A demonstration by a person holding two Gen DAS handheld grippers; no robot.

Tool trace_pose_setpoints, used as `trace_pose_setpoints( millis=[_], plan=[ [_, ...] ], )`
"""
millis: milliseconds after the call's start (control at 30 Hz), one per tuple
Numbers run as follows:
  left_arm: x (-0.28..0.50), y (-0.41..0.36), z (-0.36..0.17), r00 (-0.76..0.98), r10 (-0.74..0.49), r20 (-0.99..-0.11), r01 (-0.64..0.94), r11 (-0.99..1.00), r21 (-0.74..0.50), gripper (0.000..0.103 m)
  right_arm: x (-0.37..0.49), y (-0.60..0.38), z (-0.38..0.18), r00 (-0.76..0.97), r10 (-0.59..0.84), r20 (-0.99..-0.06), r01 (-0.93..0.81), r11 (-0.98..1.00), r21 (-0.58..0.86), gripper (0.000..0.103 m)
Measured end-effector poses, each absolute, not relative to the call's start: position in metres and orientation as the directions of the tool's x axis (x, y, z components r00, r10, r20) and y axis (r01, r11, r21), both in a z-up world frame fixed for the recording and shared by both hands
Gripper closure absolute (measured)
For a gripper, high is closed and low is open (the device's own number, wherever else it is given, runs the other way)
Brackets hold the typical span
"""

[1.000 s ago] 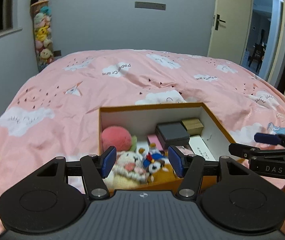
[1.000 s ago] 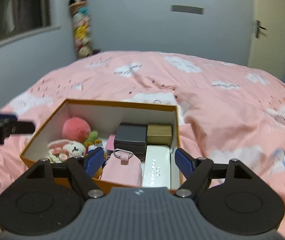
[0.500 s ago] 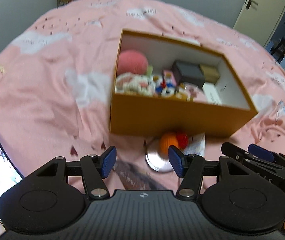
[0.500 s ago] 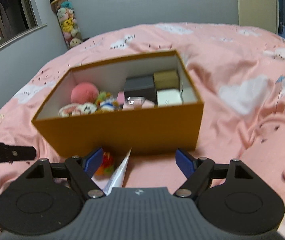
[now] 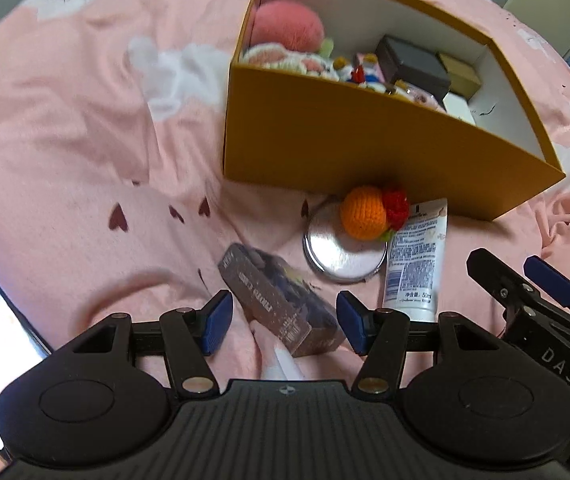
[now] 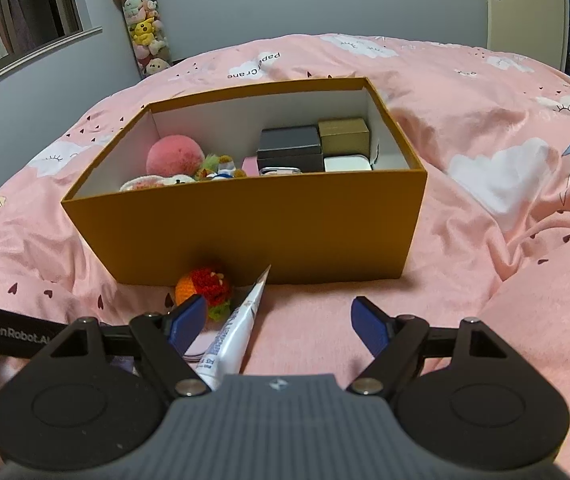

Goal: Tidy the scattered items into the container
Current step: 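Grasp the brown photo card box with the left gripper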

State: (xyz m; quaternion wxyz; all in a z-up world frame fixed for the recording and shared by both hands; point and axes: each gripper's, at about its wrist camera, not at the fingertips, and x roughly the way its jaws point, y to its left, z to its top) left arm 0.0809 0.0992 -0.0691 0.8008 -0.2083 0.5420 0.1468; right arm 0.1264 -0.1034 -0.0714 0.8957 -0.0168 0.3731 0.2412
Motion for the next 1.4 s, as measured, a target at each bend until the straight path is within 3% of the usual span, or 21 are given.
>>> trace_pose_setpoints(
  millis=[267,400,467,767,1400],
  plan=[
    [0.086,0.107,-0.086,0.346,-0.071,-0.936,-0.499,0.83,-0.248,0.039,0.125,-0.1,-0.075,0.601,0.411,-0.685,-0.452,0.882,0.133,0.022],
    [0.086,0.107,-0.084,0.358,-0.05,-0.932,-0.506,0.829,-0.239,0.053,0.125,-0.098,-0.078,0.596,0.406,-0.693,-0.456,0.881,0.125,0.022],
    [0.084,0.107,-0.081,0.378,-0.053,-0.924,-0.508,0.823,-0.255,0.056,0.125,-0.098,-0.079,0.594,0.4,-0.698,-0.453,0.883,0.122,0.022],
    [0.083,0.106,-0.072,0.43,-0.102,-0.897,-0.494,0.805,-0.328,0.059,0.126,-0.098,-0.082,0.589,0.388,-0.709,-0.445,0.888,0.116,0.022],
    [0.086,0.114,-0.092,0.376,-0.165,-0.912,-0.556,0.747,-0.364,0.062,0.125,-0.096,-0.082,0.582,0.384,-0.717,-0.45,0.887,0.109,0.022]
  ],
)
